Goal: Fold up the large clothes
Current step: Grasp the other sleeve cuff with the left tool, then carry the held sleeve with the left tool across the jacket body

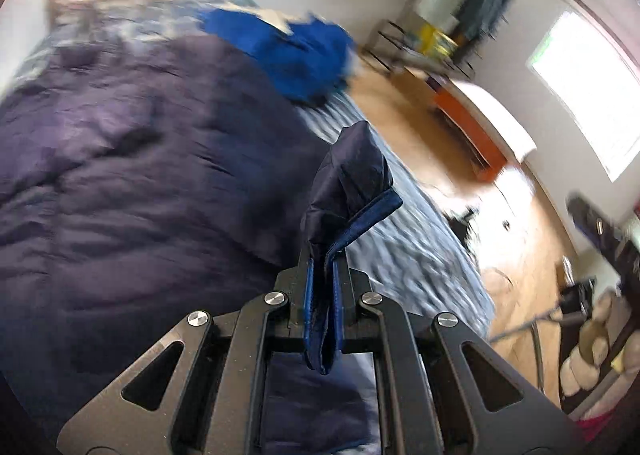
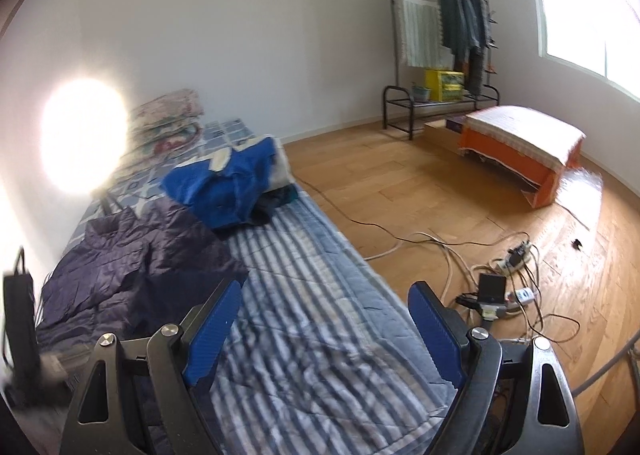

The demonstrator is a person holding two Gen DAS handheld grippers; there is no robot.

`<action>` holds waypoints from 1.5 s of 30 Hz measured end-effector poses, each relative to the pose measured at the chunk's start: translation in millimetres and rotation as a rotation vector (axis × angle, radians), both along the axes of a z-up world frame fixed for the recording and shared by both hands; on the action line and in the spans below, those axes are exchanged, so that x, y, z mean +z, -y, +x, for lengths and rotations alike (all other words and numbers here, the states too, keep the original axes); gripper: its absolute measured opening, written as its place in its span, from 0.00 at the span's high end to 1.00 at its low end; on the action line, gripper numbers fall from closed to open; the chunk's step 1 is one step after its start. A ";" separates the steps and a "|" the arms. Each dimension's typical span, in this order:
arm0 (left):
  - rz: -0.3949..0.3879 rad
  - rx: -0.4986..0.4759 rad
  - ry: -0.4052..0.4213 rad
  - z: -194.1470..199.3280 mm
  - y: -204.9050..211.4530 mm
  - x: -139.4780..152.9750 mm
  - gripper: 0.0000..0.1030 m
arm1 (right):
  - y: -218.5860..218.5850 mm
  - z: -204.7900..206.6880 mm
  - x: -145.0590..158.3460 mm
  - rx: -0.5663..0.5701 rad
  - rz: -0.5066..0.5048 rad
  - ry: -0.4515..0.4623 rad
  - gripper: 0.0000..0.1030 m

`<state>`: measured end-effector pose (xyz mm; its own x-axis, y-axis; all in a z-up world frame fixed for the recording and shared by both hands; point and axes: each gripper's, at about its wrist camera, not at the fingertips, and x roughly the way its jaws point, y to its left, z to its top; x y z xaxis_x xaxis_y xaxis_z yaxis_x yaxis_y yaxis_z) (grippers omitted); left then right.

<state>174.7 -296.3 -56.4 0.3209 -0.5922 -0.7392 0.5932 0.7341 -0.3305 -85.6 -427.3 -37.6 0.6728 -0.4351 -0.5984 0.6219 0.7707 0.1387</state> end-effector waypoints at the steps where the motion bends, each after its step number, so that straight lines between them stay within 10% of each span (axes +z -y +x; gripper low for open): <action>1: -0.011 0.034 0.003 12.0 -14.6 3.3 0.94 | -4.3 2.8 0.4 0.010 -0.003 0.000 0.15; 14: 0.033 0.339 0.036 142.1 -164.5 -15.0 0.95 | -76.8 50.6 9.8 0.180 -0.036 0.001 0.15; 45: -0.002 0.696 -0.015 335.0 -320.5 -80.3 0.95 | -167.9 107.1 5.8 0.453 0.007 -0.003 0.15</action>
<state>509.7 24.2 -136.7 0.6164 -0.2538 -0.7454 -0.0199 0.9413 -0.3370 21.5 -259.4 -31.9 0.7926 -0.0934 -0.6026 0.2226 0.9643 0.1434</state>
